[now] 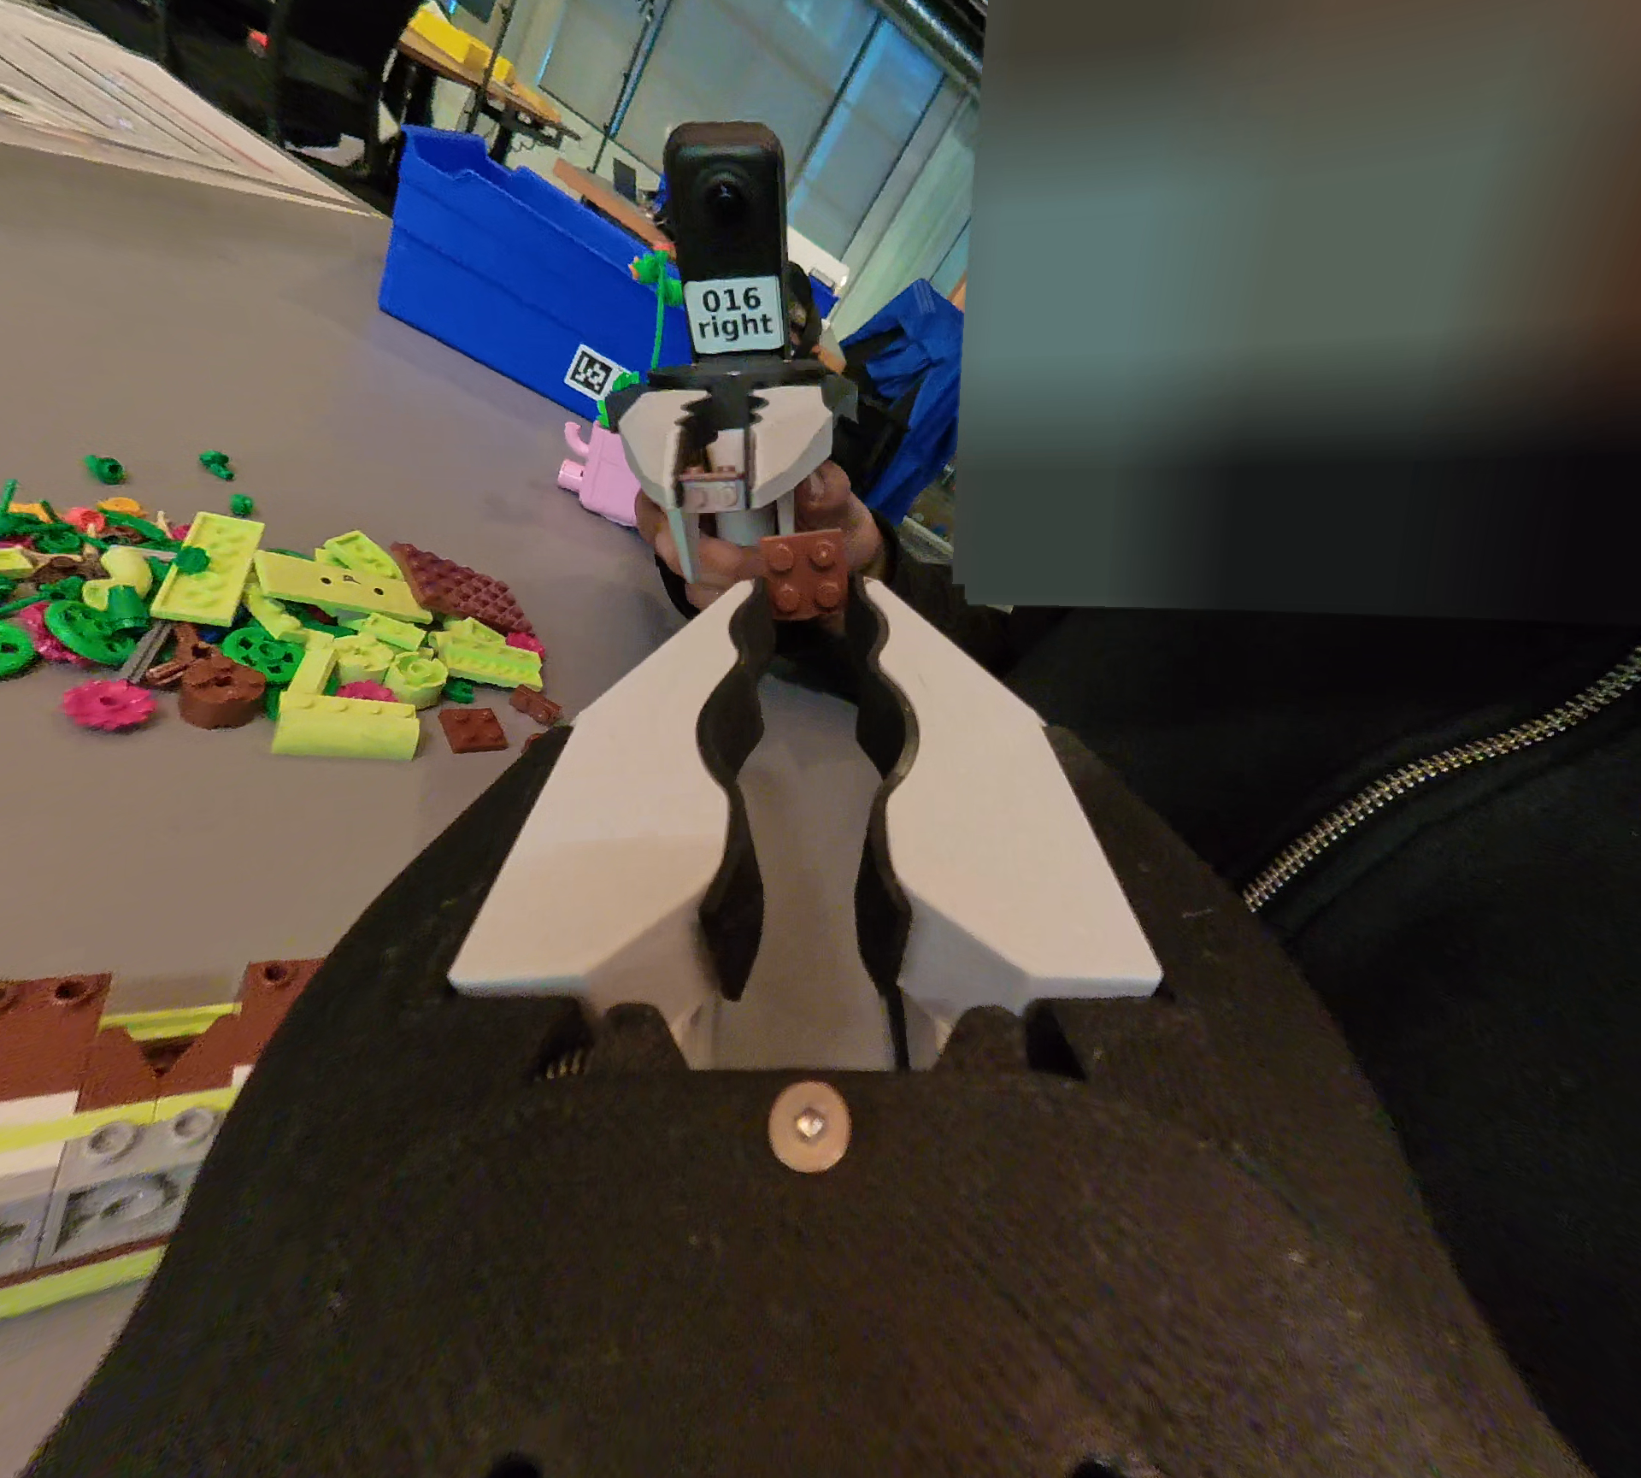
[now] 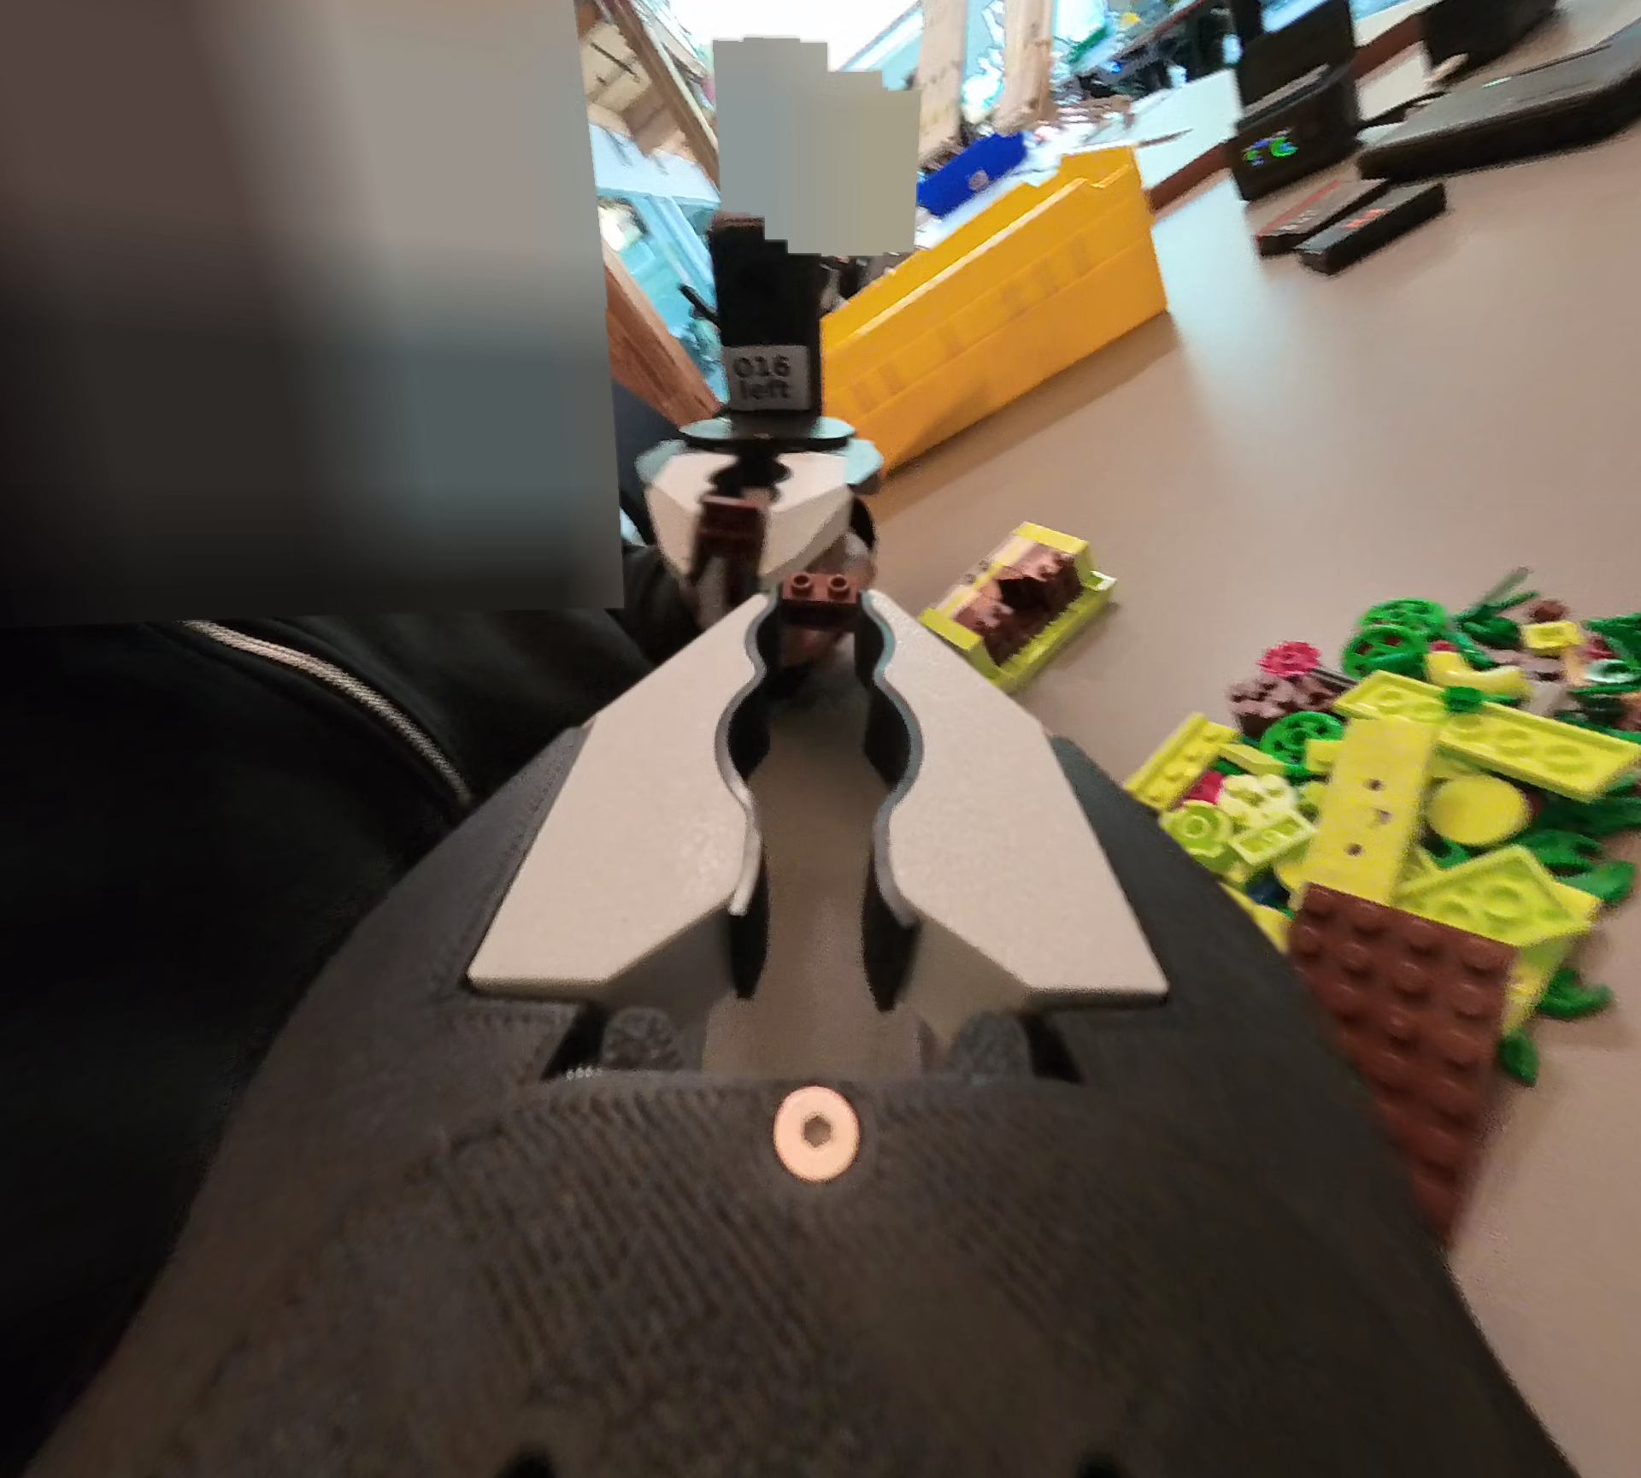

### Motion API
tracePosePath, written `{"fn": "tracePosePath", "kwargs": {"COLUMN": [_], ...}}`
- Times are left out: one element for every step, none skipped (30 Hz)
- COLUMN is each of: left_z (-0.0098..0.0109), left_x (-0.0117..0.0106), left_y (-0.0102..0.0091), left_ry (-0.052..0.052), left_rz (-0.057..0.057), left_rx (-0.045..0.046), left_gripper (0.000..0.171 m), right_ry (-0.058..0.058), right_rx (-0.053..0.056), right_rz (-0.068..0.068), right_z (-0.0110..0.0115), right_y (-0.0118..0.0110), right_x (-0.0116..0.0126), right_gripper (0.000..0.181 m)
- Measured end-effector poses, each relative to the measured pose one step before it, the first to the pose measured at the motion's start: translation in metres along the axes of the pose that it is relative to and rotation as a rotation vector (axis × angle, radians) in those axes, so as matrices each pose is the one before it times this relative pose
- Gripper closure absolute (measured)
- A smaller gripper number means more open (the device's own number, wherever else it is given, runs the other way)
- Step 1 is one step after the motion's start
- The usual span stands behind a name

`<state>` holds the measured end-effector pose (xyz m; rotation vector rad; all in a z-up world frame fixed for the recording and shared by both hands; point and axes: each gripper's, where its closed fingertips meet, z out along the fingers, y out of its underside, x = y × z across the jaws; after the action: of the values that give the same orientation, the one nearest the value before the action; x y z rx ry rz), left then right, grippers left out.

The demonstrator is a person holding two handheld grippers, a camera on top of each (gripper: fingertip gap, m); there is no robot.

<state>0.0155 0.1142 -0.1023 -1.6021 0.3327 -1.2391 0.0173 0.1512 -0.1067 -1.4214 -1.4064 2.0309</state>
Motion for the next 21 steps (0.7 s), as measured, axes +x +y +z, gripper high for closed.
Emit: {"fn": "tracePosePath", "kwargs": {"left_z": [0.00034, -0.00027, -0.00013, 0.00063, 0.00136, 0.00134, 0.00129, 0.00138, 0.00117, 0.00091, 0.00080, 0.00069, 0.00038, 0.00052, 0.00034, 0.00024, 0.00025, 0.00025, 0.00035, 0.00046, 0.00062], "left_x": [-0.00050, -0.00290, -0.00262, -0.00110, -0.00087, -0.00012, 0.00068, -0.00054, -0.00129, -0.00034, -0.00038, -0.00063, -0.00049, -0.00057, -0.00106, -0.00140, -0.00091, -0.00082, -0.00031, 0.00047, 0.00127], "left_y": [0.00110, 0.00233, 0.00204, 0.00234, 0.00256, 0.00111, 0.00199, 0.00262, 0.00220, 0.00162, 0.00150, 0.00109, 0.00079, 0.00089, 0.00091, 0.00081, 0.00089, 0.00060, 0.00073, 0.00082, 0.00073], "left_ry": [-0.0066, -0.0201, -0.0175, -0.0076, -0.0068, -0.0059, 0.0007, -0.0052, -0.0084, -0.0012, 0.0004, -0.0008, 0.0008, 0.0013, -0.0021, -0.0047, -0.0026, -0.0019, 0.0015, 0.0071, 0.0145], "left_rz": [0.0130, 0.0183, 0.0170, 0.0109, 0.0077, 0.0100, 0.0076, 0.0072, 0.0053, 0.0020, -0.0016, -0.0039, -0.0041, -0.0044, -0.0053, -0.0043, -0.0032, -0.0033, -0.0046, -0.0058, -0.0109], "left_rx": [-0.01377, -0.02037, -0.01600, -0.01787, -0.01701, -0.00444, -0.01142, -0.01470, -0.01095, -0.00776, -0.00723, -0.00422, -0.00299, -0.00458, -0.00407, -0.00289, -0.00416, -0.00286, -0.00347, -0.00467, -0.00334], "left_gripper": [0.158, 0.158, 0.158, 0.158, 0.158, 0.158, 0.158, 0.158, 0.158, 0.158, 0.158, 0.158, 0.158, 0.158, 0.158, 0.158, 0.158, 0.158, 0.158, 0.158, 0.158], "right_ry": [0.0512, 0.0797, 0.1022, 0.1139, 0.1110, 0.0954, 0.0665, 0.0366, 0.0204, 0.0097, 0.0030, 0.0084, 0.0122, 0.0087, 0.0060, -0.0001, -0.0153, -0.0361, -0.0581, -0.0805, -0.0886], "right_rx": [-0.0171, -0.0253, -0.0361, -0.0451, -0.0450, -0.0369, -0.0268, -0.0198, -0.0200, -0.0226, -0.0202, -0.0146, -0.0081, 0.0021, 0.0163, 0.0303, 0.0396, 0.0439, 0.0445, 0.0416, 0.0361], "right_rz": [-0.0279, -0.0363, -0.0444, -0.0535, -0.0591, -0.0537, -0.0405, -0.0237, -0.0080, -0.0030, -0.0056, -0.0053, -0.0034, -0.0017, 0.0001, -0.0012, -0.0039, -0.0058, -0.0092, -0.0162, -0.0225], "right_z": [0.00017, -0.00048, -0.00120, -0.00149, -0.00159, -0.00111, -0.00048, 0.00054, 0.00144, 0.00197, 0.00215, 0.00184, 0.00089, -0.00017, -0.00150, -0.00288, -0.00343, -0.00303, -0.00205, -0.00086, 0.00053], "right_y": [0.00207, 0.00312, 0.00440, 0.00546, 0.00538, 0.00443, 0.00330, 0.00276, 0.00309, 0.00364, 0.00324, 0.00232, 0.00113, -0.00078, -0.00317, -0.00548, -0.00696, -0.00792, -0.00811, -0.00780, -0.00694], "right_x": [0.00590, 0.01011, 0.01338, 0.01484, 0.01420, 0.01179, 0.00776, 0.00393, 0.00226, 0.00090, 0.00002, 0.00072, 0.00136, 0.00099, 0.00079, -0.00003, -0.00247, -0.00620, -0.01064, -0.01507, -0.01736], "right_gripper": [0.167, 0.167, 0.167, 0.167, 0.167, 0.167, 0.167, 0.167, 0.167, 0.164, 0.160, 0.154, 0.149, 0.144, 0.143, 0.144, 0.144, 0.146, 0.149, 0.149, 0.150]}}
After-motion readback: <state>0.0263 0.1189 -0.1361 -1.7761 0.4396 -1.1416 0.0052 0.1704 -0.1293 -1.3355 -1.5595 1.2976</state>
